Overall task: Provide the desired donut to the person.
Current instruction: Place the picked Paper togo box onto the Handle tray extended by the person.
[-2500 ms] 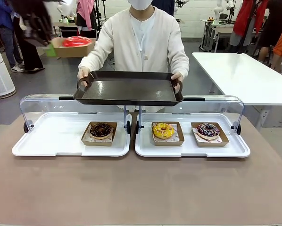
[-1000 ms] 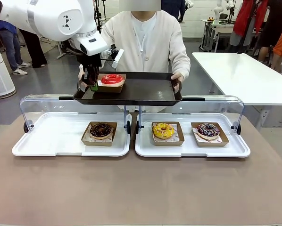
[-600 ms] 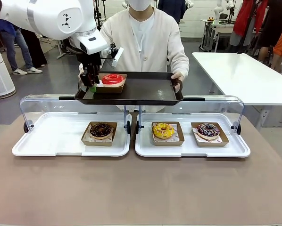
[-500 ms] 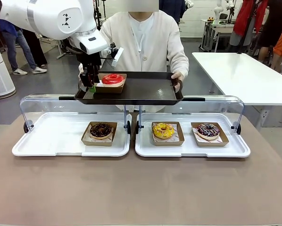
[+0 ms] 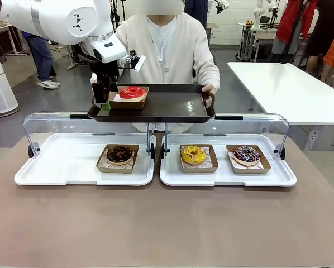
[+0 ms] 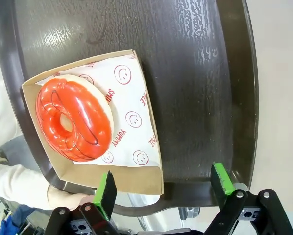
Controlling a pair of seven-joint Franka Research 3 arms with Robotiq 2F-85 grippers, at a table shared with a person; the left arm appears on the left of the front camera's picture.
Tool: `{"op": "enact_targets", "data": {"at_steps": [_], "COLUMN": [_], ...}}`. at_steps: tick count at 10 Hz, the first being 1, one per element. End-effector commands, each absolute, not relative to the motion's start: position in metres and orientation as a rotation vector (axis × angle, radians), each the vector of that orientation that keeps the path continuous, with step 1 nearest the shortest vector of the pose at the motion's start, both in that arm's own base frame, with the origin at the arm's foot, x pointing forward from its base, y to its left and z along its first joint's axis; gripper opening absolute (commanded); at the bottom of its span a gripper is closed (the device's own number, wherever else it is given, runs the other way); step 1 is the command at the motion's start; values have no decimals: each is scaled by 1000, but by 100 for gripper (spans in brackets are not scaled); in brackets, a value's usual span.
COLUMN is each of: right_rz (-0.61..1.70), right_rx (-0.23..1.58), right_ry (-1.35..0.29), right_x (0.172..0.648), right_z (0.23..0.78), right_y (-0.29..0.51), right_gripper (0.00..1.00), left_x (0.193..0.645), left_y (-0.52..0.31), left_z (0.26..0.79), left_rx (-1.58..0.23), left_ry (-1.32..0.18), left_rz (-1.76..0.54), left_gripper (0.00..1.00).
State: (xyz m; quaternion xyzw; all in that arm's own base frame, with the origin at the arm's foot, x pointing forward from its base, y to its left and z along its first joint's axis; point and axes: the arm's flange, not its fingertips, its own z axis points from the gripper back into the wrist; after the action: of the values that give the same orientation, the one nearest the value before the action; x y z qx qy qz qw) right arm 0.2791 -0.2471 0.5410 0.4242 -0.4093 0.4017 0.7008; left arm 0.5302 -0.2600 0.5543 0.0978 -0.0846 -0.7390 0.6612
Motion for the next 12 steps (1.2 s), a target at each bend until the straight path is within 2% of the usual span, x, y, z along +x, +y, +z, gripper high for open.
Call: {"op": "enact_targets", "data": {"at_steps": [1,3,5,6,8,12], "right_rz": [905,905,905,905,905,905], "right_rx": [951,951,951,951,951,951], "right_ry": [-937,-937,-937,-937,-937,-937], "right_x": [280,280,280,280,280,280], "right_z": [541,541,541,541,541,541], "right_y": [-248,-248,-248,-248,-248,-248], "right_gripper": [100,100,100,100,100,100], "left_x": [530,523,484,458,406,371], "left_y": [-258,-254,-233,-211,-157,-69], "left_z": [559,566,575,580,575,536], "left_rx": [201,171,190,198,178,103], "left_ry": [-188,-176,-50,-37,-37,-95], "left_rz": [-1664,-1672,-1732,-1762,-1762,-1734], "left_gripper": [100,100,100,100,100,100]}}
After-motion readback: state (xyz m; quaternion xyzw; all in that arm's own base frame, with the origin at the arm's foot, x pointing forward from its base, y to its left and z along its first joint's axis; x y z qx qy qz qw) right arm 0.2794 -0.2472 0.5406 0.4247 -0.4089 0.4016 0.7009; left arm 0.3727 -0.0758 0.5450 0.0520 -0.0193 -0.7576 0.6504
